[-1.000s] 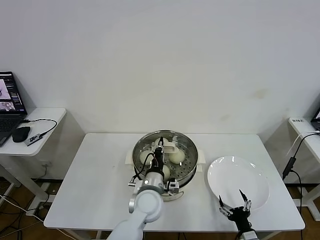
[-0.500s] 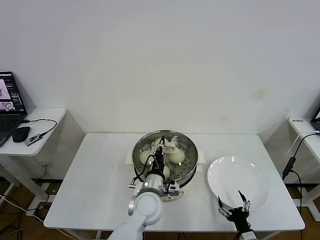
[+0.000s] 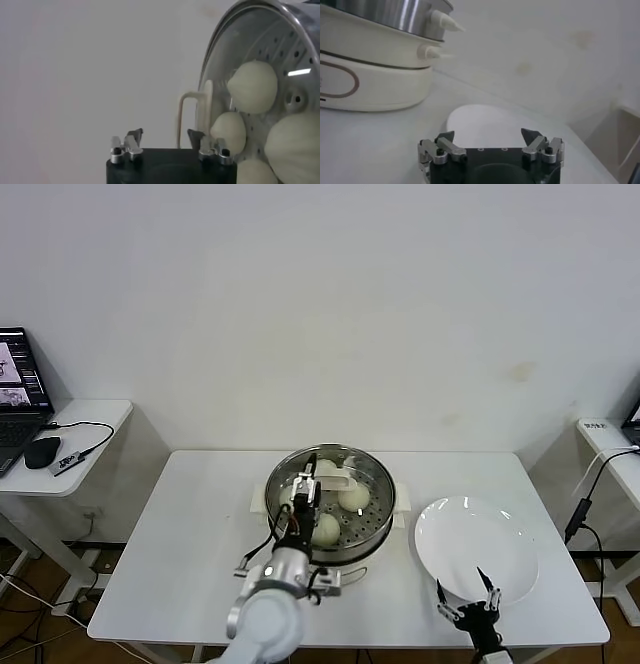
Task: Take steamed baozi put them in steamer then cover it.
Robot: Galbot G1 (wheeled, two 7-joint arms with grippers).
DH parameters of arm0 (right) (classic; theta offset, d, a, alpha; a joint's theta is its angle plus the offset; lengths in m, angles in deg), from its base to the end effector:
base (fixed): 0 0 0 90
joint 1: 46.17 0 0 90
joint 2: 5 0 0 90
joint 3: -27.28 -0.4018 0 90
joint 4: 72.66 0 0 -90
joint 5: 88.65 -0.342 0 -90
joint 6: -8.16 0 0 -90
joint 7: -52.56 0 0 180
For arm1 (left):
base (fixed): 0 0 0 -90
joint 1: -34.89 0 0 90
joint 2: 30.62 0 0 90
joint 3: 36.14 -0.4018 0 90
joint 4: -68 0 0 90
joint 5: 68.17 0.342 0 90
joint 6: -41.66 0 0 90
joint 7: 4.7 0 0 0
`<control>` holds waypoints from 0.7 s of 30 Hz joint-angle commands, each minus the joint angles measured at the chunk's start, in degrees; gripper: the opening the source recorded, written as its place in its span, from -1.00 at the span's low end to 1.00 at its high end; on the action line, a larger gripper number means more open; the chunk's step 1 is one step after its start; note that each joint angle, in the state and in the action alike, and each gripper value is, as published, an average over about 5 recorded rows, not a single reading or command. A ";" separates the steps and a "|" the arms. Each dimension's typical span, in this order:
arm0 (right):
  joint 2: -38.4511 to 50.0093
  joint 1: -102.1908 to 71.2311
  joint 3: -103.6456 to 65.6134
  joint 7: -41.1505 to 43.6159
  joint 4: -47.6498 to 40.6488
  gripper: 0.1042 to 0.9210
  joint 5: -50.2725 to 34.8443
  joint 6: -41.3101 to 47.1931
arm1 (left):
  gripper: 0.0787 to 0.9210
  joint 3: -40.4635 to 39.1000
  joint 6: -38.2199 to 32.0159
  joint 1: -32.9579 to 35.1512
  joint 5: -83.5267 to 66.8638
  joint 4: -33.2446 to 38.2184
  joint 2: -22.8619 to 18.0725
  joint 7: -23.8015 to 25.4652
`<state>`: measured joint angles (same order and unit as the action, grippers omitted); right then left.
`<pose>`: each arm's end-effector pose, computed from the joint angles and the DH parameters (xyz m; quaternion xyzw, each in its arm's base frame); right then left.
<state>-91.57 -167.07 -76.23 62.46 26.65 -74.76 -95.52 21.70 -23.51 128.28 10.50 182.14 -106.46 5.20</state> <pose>0.1064 -0.0994 -0.4612 0.0297 -0.9775 0.1863 0.0939 0.2463 -0.0970 -0.3097 0.0649 0.7428 0.6615 0.0800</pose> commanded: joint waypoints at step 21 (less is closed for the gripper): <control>7.14 -9.13 7.92 -0.30 8.57 0.76 -11.46 2.27 | 0.77 32.77 -27.69 41.05 -92.06 12.40 0.90 -25.25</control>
<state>-88.75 -170.81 -73.66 62.68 30.53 -79.65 -94.59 46.26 -40.27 156.48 -53.28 196.22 -103.10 -13.90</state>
